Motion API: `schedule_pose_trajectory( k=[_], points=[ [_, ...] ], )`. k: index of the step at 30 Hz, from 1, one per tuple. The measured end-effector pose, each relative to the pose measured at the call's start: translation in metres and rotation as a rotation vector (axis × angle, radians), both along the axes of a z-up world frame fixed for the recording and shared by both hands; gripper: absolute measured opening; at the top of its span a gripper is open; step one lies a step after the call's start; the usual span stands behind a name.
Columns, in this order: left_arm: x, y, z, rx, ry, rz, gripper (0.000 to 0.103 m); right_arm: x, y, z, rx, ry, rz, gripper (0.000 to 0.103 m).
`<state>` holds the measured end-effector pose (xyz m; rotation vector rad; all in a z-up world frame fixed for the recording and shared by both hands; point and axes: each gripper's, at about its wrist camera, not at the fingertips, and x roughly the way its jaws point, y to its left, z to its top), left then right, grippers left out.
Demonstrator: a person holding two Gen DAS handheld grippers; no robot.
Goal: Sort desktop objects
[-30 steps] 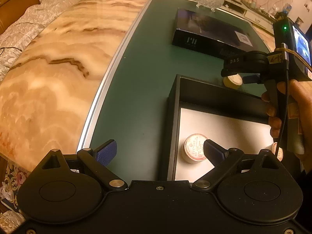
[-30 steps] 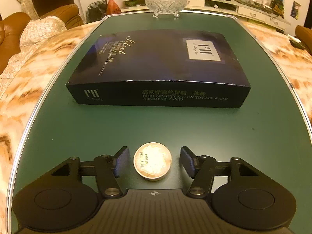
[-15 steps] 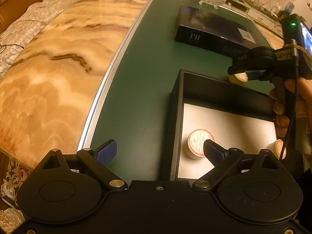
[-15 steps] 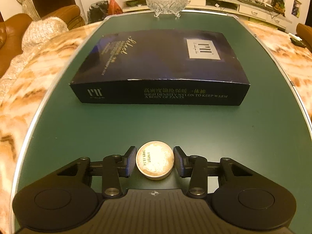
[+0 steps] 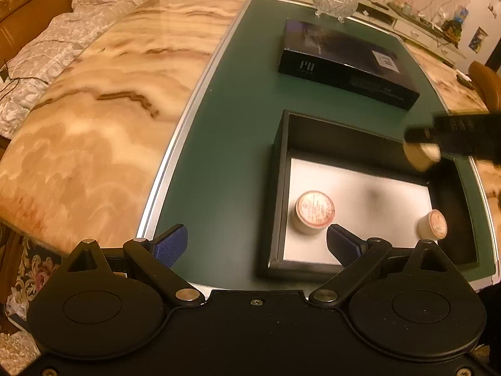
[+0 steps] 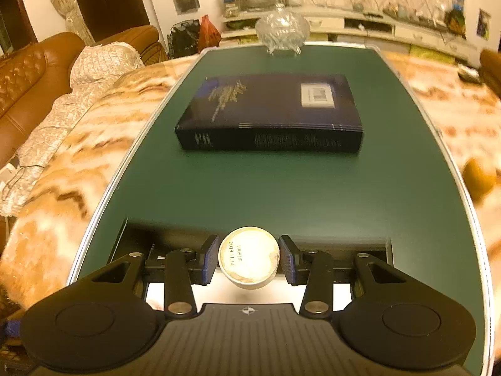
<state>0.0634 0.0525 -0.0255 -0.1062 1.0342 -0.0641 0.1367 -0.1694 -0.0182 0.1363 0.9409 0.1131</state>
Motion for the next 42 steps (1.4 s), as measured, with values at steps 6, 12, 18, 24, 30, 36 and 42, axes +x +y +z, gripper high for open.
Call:
schedule_pose_trajectory(
  k=[6, 12, 18, 24, 30, 36, 42],
  points=[
    [-0.012, -0.003, 0.001, 0.011, 0.007, -0.008, 0.097, -0.021, 0.0, -0.025, 0.018, 0.062, -0.004, 0.045],
    [-0.017, -0.006, 0.003, 0.03, 0.0, -0.012, 0.097, -0.021, 0.012, -0.044, 0.01, 0.087, 0.004, 0.045],
    [-0.016, -0.007, 0.003, 0.041, 0.003, -0.01, 0.097, -0.018, 0.023, -0.057, -0.003, 0.104, 0.014, 0.045],
    [-0.017, -0.008, 0.002, 0.046, 0.007, -0.011, 0.097, -0.019, 0.025, -0.063, -0.007, 0.115, 0.011, 0.045],
    [-0.018, -0.009, 0.003, 0.056, 0.006, -0.013, 0.098, -0.022, 0.024, -0.061, -0.007, 0.112, 0.0, 0.055],
    [-0.024, -0.008, 0.012, 0.066, -0.006, -0.006, 0.1, -0.048, 0.014, -0.032, 0.013, 0.044, -0.022, 0.068],
    [-0.037, -0.016, 0.032, 0.081, -0.044, -0.021, 0.103, -0.112, 0.01, 0.008, -0.088, -0.071, -0.084, 0.092]
  ],
)
